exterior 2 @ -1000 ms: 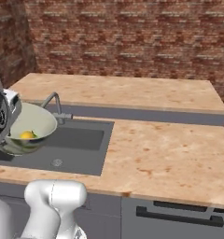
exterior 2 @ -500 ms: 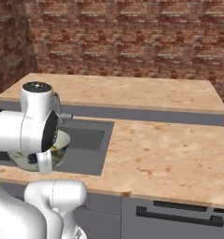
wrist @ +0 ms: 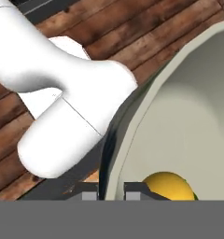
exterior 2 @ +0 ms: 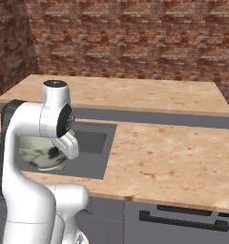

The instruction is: Pick the lemon from the cabinet and place it in the bowl. Then pick the bowl and place it in the sink. Then turn on the sink facuet.

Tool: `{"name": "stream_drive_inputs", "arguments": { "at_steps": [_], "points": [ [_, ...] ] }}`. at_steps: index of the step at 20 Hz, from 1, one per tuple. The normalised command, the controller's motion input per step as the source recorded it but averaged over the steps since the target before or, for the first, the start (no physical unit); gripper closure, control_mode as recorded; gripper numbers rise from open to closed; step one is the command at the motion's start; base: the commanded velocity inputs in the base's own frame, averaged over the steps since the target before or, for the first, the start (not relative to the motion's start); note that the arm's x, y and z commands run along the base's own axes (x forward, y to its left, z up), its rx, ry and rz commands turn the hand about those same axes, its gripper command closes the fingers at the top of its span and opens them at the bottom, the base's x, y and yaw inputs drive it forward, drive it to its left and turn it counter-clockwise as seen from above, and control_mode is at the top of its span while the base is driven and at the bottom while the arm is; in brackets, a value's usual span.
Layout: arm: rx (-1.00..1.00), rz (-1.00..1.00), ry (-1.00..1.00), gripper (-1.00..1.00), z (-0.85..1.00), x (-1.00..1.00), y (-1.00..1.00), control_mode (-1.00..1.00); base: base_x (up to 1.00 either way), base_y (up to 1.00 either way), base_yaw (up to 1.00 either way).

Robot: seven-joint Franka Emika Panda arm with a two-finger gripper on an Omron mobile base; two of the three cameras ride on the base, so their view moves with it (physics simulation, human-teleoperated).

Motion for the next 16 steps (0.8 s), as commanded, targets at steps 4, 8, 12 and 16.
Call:
{"name": "stream_drive_inputs", "arguments": {
  "at_steps": [4,8,12,16],
  "points": [
    [-0.01,0.25,-0.05,1.00,-0.44,0.96,0.11,-1.00,0.00,0.00,0.00],
    [0.00,0.23,-0.05,1.00,-0.48,1.00,0.24,-1.00,0.00,0.00,0.00],
    [0.00,0.21,-0.07,1.00,-0.61,0.71,0.39,-1.00,0.00,0.00,0.00],
    [0.01,0.16,-0.02,1.00,-0.74,0.37,0.61,-1.00,0.00,0.00,0.00]
  ]
}}
